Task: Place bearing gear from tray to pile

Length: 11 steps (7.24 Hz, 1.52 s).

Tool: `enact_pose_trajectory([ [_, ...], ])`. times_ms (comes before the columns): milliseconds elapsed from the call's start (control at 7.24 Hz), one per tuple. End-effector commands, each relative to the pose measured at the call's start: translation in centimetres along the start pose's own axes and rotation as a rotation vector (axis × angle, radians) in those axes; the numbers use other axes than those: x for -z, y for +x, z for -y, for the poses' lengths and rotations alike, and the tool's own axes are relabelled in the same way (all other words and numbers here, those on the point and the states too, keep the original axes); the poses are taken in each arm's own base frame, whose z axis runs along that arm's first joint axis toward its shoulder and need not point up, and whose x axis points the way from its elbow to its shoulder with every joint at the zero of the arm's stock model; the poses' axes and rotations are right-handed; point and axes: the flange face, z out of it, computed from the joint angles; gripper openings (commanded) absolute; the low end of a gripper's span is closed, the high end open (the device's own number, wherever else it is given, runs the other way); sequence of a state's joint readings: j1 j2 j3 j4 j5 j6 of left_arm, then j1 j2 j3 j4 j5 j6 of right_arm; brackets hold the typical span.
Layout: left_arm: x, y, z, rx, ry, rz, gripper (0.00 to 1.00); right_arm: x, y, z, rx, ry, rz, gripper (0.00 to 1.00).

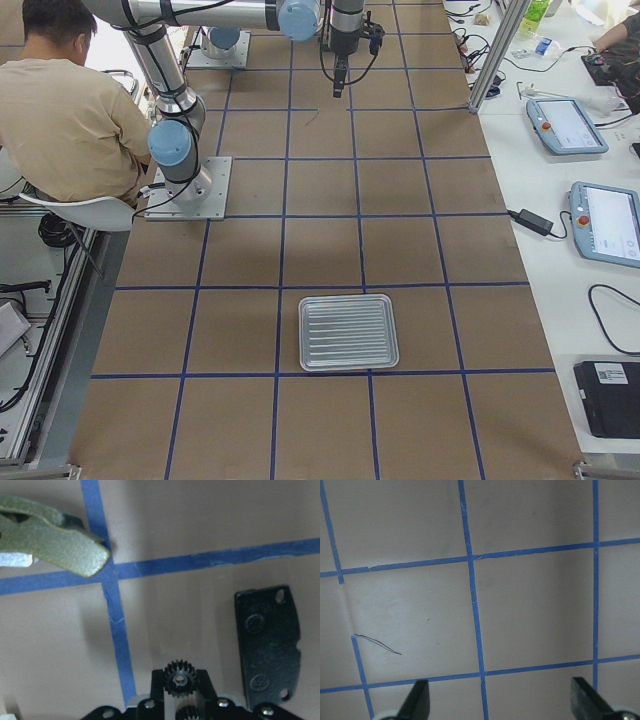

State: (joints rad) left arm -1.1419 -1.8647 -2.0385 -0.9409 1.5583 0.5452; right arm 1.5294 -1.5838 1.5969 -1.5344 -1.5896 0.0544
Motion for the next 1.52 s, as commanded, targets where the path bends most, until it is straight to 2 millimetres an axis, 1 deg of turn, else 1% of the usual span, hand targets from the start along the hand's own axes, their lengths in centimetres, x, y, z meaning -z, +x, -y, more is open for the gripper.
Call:
enact_pose_trajectory([
  [0,4.2,0.5,1.4,-0.014,0.022,0.020,0.87,0.1,0.0,-0.1,0.001,0.002,0.000,1.00],
  [138,7.3,2.6,2.2,-0.027,0.005,0.021,0.87,0.1,0.0,-0.1,0.001,0.003,0.001,1.00],
  [276,11.4,5.0,2.7,0.002,-0.022,0.024,0.87,0.0,0.0,0.0,0.001,0.000,0.000,1.00],
  [414,15.7,7.3,2.7,0.030,-0.052,0.022,0.87,0.0,0.0,0.0,0.001,0.002,0.000,1.00],
  [552,20.5,9.3,2.2,0.045,-0.049,0.027,0.88,-0.1,0.0,0.1,0.001,-0.001,-0.001,1.00],
  [690,24.0,12.1,1.1,0.112,-0.068,0.027,0.88,0.0,0.0,0.0,-0.001,0.000,0.000,1.00],
  [829,26.3,15.6,-0.1,0.172,-0.073,0.033,0.88,0.0,0.0,0.0,0.001,0.000,0.000,1.00],
  [967,28.3,18.5,-1.4,0.171,-0.024,0.046,0.88,0.0,0.0,0.0,-0.001,0.000,0.000,1.00],
  [1105,29.0,20.0,-2.7,0.175,-0.004,0.064,0.88,0.0,0.0,0.0,0.001,-0.001,-0.001,1.00],
  [1381,29.4,20.8,-3.4,0.173,0.032,0.066,0.88,0.0,0.0,0.0,0.001,0.000,0.000,1.00],
])
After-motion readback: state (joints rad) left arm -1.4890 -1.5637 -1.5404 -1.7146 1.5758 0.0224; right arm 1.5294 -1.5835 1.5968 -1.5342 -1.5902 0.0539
